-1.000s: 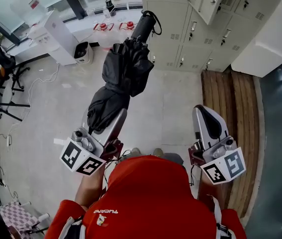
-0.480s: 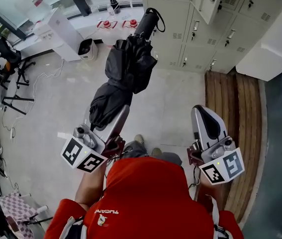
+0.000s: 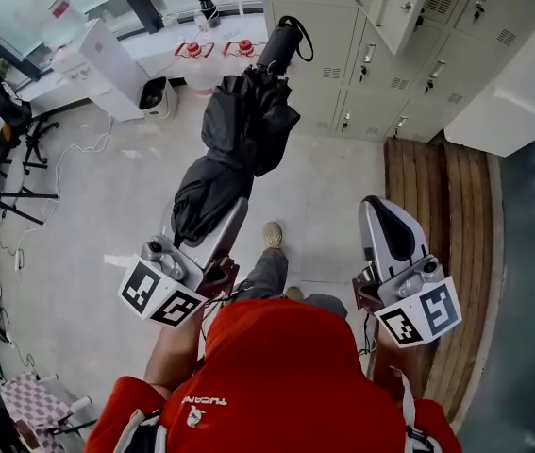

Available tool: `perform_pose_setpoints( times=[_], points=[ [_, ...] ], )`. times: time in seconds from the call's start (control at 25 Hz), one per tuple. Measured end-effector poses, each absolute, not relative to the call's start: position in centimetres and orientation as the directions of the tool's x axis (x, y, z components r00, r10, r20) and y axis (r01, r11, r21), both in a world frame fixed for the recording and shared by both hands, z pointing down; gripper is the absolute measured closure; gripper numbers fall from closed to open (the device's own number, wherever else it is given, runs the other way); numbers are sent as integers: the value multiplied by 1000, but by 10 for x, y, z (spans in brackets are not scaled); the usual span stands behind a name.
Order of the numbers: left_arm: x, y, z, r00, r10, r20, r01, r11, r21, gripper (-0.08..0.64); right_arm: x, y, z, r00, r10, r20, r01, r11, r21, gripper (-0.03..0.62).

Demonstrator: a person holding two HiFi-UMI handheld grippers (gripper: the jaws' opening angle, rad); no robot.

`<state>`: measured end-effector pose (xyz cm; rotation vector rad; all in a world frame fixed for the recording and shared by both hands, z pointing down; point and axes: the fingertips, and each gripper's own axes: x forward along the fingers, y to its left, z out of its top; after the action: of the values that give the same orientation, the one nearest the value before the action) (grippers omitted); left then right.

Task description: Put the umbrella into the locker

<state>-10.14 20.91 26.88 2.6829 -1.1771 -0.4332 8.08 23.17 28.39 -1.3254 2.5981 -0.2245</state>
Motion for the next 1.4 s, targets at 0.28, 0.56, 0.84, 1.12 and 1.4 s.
perform_pose_setpoints(
  times=[0.28, 0.56, 0.84, 1.12, 1.4],
  points=[
    [-114, 143, 277, 650, -734, -195, -674, -676, 299, 327, 68, 172, 286, -557, -825, -96, -796, 564, -220, 589],
    [-125, 64, 276, 674, -714, -193, -657, -697, 286, 327, 52, 98, 284, -539, -838, -83, -812, 543, -214, 589],
    [-137, -18, 271, 703, -684, -194, -623, -724, 294, 327, 36, 24, 276, -497, -864, -78, -840, 502, -204, 589],
    [-133, -82, 276, 738, -649, -184, -596, -755, 273, 327, 33, -41, 280, -445, -893, -65, -877, 450, -170, 589],
    [-121, -136, 284, 756, -629, -181, -568, -767, 298, 327, 37, -93, 285, -409, -912, -21, -907, 409, -96, 589]
  ],
)
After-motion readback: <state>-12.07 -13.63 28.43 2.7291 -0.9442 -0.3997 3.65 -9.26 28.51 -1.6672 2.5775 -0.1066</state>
